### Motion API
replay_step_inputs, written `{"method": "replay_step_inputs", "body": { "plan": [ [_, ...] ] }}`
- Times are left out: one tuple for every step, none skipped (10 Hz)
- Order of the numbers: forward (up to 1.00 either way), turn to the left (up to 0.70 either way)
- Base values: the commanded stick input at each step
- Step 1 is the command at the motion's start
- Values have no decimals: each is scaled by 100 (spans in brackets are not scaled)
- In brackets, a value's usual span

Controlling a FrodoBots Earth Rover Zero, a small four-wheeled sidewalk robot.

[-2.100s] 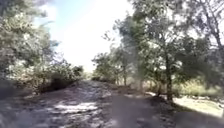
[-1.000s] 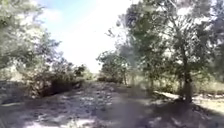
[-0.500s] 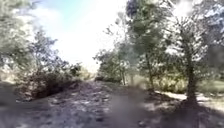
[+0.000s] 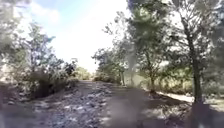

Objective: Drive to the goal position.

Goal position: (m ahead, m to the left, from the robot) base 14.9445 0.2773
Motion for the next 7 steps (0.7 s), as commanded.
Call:
{"method": "replay_step_inputs", "body": {
  "plan": [
    [70,0],
    [70,0],
    [70,0],
    [70,0],
    [70,0],
    [70,0],
    [70,0]
  ]
}}
